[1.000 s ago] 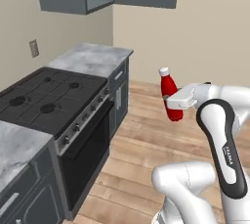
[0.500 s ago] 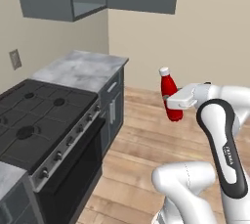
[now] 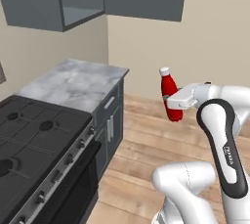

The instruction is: Pick the water bottle from the counter and place it in the open cabinet.

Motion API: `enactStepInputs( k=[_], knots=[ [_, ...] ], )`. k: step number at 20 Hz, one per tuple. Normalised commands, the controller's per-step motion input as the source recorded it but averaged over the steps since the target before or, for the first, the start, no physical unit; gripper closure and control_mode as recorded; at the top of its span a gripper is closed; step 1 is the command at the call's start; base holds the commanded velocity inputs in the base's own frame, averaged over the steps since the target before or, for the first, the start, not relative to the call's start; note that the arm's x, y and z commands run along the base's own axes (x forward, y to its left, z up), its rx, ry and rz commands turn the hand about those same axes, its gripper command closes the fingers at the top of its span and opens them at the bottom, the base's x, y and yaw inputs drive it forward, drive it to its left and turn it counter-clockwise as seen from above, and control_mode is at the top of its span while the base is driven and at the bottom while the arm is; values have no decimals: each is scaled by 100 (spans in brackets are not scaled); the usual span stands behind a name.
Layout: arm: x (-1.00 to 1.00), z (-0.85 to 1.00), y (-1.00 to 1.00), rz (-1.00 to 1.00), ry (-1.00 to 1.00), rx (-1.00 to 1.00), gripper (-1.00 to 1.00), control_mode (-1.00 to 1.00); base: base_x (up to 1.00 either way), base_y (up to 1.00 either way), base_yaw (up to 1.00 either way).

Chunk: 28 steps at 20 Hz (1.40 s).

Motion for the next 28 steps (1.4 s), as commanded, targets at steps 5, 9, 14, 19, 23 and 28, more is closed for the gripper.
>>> enactStepInputs(
  k=[5, 9, 14, 19, 23, 28],
  knots=[
    [0, 0, 0, 0, 0, 0, 100, 100, 87, -3, 5],
    [0, 0, 0, 0, 0, 0, 100, 100, 86, -3, 6],
    [0, 0, 0, 0, 0, 0, 100, 100, 83, -1, 14],
    [0, 0, 0, 0, 0, 0, 100, 100, 70, -2, 41],
    [0, 0, 0, 0, 0, 0, 100, 100, 28, -4, 85],
    [0, 0, 0, 0, 0, 0, 100, 100, 27, -5, 84]
  ],
)
